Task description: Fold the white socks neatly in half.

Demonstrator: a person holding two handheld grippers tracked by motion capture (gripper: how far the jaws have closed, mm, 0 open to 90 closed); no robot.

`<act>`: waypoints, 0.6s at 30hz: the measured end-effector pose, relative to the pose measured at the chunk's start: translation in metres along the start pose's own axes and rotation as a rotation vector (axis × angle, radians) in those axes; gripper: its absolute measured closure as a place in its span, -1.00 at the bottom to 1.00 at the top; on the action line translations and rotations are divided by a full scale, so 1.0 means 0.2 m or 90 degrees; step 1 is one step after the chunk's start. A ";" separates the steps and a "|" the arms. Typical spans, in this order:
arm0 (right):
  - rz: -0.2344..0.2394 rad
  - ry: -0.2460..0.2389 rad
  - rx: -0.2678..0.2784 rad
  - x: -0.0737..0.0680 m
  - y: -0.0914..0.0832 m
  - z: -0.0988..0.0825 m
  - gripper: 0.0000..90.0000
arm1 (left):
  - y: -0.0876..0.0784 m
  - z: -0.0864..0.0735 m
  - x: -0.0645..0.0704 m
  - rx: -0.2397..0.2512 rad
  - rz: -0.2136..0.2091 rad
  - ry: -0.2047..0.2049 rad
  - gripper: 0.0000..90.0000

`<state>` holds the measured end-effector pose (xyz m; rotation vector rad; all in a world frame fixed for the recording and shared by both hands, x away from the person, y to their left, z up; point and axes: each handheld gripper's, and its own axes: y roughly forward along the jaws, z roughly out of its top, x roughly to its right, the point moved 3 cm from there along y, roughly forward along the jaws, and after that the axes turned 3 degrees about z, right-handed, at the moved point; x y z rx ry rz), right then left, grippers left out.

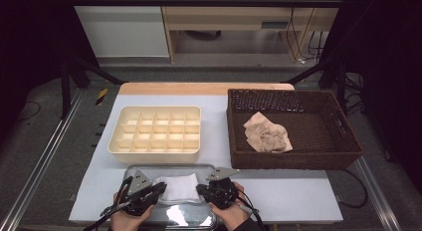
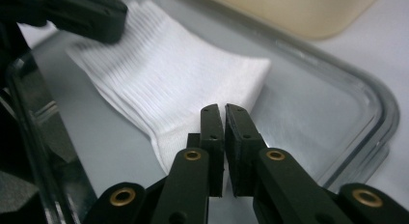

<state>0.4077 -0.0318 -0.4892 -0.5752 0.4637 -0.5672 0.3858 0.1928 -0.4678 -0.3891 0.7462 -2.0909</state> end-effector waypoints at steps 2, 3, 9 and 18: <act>0.003 0.001 0.007 0.01 0.00 -0.01 0.86 | 0.00 0.00 0.00 -0.001 0.001 -0.002 0.74; 0.001 0.003 0.013 0.01 -0.01 -0.01 0.82 | 0.00 0.00 0.01 -0.004 0.002 -0.003 0.71; -0.016 0.014 0.031 0.03 -0.04 -0.01 0.55 | 0.01 -0.02 0.02 -0.018 0.006 -0.007 0.55; 0.003 0.016 0.012 0.01 0.03 -0.07 0.72 | 0.06 -0.05 0.03 -0.048 0.023 0.002 0.86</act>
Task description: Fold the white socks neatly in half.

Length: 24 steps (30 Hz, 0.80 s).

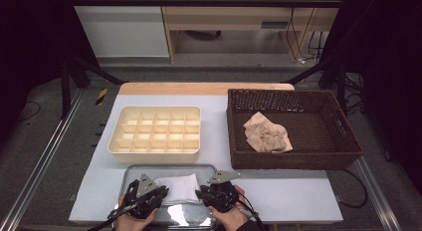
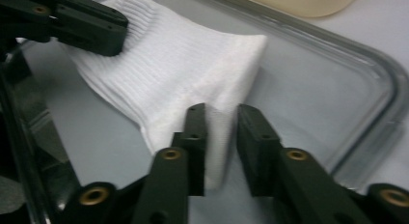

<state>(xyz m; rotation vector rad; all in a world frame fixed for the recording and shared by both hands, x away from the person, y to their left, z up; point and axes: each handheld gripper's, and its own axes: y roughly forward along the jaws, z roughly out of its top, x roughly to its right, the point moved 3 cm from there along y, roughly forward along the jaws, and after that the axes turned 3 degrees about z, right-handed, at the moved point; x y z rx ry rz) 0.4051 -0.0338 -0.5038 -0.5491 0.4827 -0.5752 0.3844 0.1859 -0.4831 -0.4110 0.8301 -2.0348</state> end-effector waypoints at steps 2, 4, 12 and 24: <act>0.012 0.011 -0.002 0.00 0.00 0.00 0.83 | 0.00 0.00 0.00 0.001 -0.003 0.001 0.93; 0.018 0.020 -0.005 0.00 -0.01 0.00 0.87 | 0.00 0.01 -0.01 0.009 -0.010 -0.006 0.95; -0.020 0.021 0.001 0.07 -0.11 0.04 0.88 | -0.03 0.06 -0.02 0.048 -0.055 -0.036 0.96; -0.047 0.018 0.018 0.09 -0.13 0.03 0.56 | -0.04 0.07 -0.02 0.064 -0.053 -0.018 0.82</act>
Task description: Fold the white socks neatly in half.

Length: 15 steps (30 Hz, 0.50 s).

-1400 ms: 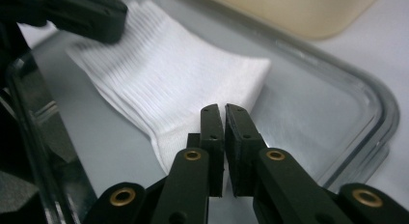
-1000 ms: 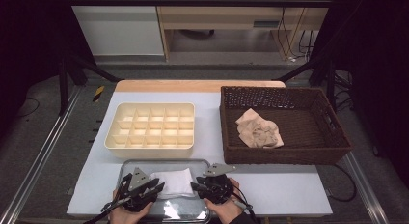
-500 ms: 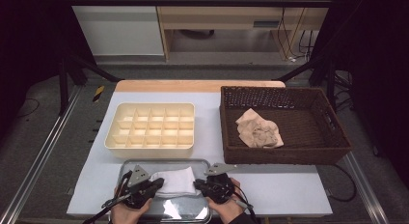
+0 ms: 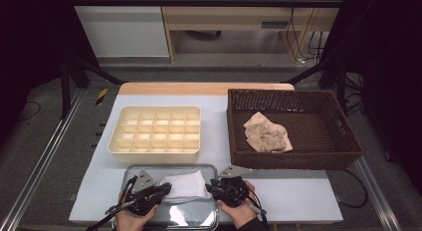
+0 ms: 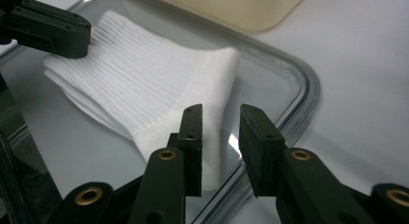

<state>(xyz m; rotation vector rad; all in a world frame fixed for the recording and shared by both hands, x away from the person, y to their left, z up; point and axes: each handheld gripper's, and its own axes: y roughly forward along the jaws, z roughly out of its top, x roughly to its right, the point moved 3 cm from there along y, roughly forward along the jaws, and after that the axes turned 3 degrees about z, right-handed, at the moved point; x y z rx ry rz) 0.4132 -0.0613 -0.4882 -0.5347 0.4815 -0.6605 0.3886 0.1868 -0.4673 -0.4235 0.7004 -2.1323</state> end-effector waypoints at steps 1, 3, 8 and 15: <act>-0.002 0.000 0.010 0.00 -0.01 0.01 0.53 | -0.01 0.01 -0.01 0.005 0.009 0.002 0.77; -0.002 0.004 0.020 0.00 -0.03 0.01 0.50 | -0.04 0.02 -0.03 0.017 0.032 0.005 0.61; 0.000 0.006 0.007 0.00 -0.01 -0.02 0.43 | 0.00 -0.01 -0.04 -0.021 0.047 0.009 0.35; 0.010 0.005 -0.014 0.00 0.03 -0.05 0.61 | 0.04 -0.05 -0.05 -0.048 0.034 -0.001 0.36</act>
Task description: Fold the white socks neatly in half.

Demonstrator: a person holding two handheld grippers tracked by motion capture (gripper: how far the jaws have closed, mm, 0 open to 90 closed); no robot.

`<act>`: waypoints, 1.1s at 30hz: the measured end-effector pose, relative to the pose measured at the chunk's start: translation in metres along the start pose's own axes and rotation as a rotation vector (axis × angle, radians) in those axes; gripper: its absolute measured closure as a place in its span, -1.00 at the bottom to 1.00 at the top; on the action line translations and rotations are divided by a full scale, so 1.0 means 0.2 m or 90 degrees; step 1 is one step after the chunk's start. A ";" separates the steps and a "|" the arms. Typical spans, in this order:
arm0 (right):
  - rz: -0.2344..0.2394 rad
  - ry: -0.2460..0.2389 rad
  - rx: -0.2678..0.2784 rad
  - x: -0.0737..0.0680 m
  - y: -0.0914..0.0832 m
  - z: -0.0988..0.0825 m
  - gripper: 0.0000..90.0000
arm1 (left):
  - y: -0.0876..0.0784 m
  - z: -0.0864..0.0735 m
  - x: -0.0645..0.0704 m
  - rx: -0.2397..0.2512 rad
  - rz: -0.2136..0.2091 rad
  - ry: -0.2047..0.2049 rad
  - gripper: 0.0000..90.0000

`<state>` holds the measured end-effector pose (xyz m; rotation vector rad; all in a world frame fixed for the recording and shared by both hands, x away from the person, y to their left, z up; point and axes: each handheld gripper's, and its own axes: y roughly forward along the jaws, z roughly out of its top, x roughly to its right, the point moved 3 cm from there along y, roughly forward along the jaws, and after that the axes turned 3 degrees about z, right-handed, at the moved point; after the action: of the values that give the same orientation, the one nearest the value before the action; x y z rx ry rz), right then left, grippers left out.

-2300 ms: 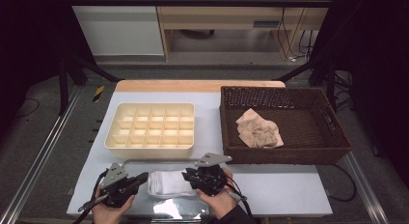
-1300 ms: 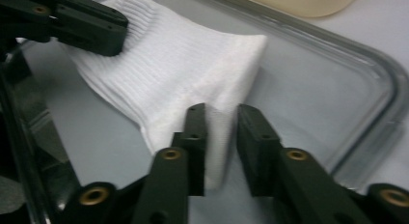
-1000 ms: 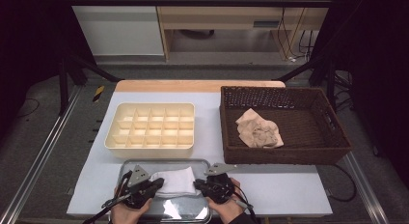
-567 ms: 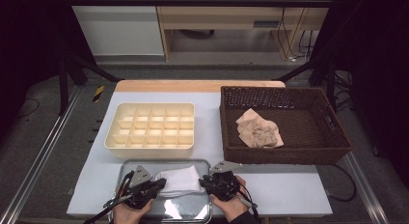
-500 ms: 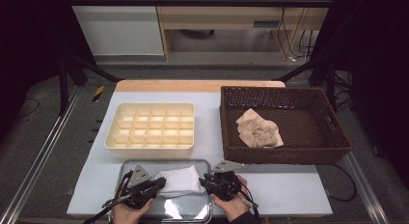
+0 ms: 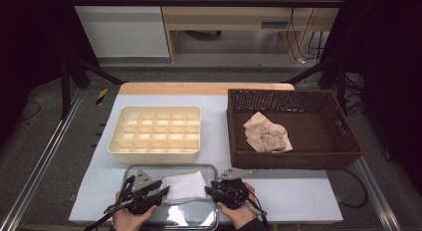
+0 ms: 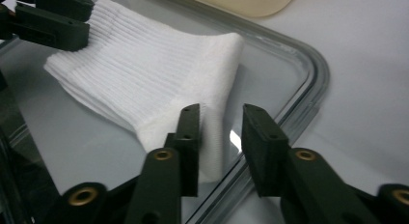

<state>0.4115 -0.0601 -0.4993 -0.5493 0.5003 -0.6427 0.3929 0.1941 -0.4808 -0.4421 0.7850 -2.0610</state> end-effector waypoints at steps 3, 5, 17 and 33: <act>0.016 0.001 -0.007 0.00 0.01 0.00 0.83 | 0.00 -0.01 0.00 0.006 -0.003 0.001 0.39; 0.022 0.008 -0.010 0.00 0.01 0.00 0.87 | 0.01 -0.01 0.01 0.009 -0.004 -0.003 0.43; -0.028 -0.001 -0.001 0.06 -0.05 0.02 0.78 | 0.04 0.02 0.05 0.025 -0.009 0.017 0.43; -0.063 0.008 0.074 0.16 -0.24 0.06 0.49 | -0.05 0.15 0.01 0.110 -0.023 0.029 0.28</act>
<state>0.4198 -0.1110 -0.4694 -0.4622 0.4456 -0.7657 0.4036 0.1858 -0.4517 -0.3159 0.6239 -2.1579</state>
